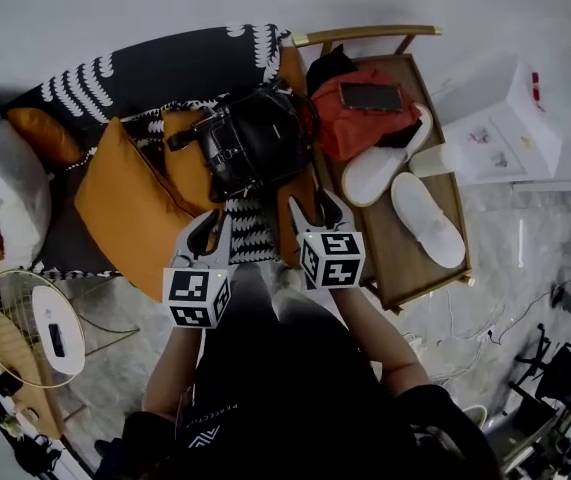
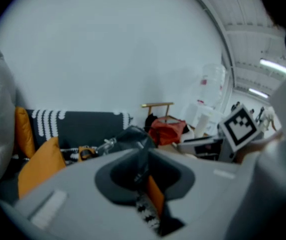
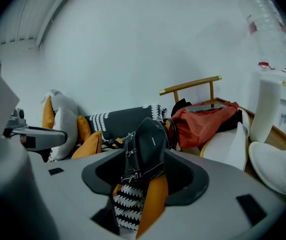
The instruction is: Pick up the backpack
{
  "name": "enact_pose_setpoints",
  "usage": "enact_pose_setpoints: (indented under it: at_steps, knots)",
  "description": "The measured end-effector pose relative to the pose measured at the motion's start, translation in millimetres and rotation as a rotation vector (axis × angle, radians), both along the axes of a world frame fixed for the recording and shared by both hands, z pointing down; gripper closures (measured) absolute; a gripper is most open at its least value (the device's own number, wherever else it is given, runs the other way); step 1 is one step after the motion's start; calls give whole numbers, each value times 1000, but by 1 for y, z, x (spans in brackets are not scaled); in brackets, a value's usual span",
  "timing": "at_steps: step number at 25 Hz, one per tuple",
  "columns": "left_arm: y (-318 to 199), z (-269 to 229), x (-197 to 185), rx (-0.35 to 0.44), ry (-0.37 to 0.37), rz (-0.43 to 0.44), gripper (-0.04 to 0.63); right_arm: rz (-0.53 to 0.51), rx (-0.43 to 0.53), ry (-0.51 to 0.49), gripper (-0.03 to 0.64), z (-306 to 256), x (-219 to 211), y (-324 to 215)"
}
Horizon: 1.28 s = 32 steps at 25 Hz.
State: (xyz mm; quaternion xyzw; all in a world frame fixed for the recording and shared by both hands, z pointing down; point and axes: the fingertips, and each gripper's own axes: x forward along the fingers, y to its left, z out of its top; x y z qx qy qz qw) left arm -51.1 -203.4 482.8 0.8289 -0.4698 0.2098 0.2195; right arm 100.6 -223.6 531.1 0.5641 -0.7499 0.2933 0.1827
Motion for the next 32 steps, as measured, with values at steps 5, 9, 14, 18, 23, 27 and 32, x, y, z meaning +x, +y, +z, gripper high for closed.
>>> enact_pose_setpoints:
  at_steps: [5, 9, 14, 18, 23, 27, 32]
  knots:
    - [-33, 25, -1, -45, -1, 45, 541, 77, -55, 14, 400, 30, 7, -31]
    - [-54, 43, 2, -68, -4, 75, 541, 106, -90, 38, 400, 55, 11, -52]
    - [-68, 66, 1, -108, -3, 101, 541, 148, -128, 54, 396, 86, 13, -75]
    - [-71, 80, -2, -143, 0, 108, 541, 182, -154, 81, 383, 103, 18, -86]
    - [-75, 96, -6, -168, 9, 111, 541, 206, -171, 104, 373, 120, 22, -98]
    - [-84, 105, -9, -178, 13, 103, 541, 214, -191, 106, 370, 132, 22, -102]
    - [-95, 115, -16, -187, 14, 85, 541, 216, -217, 106, 370, 146, 19, -106]
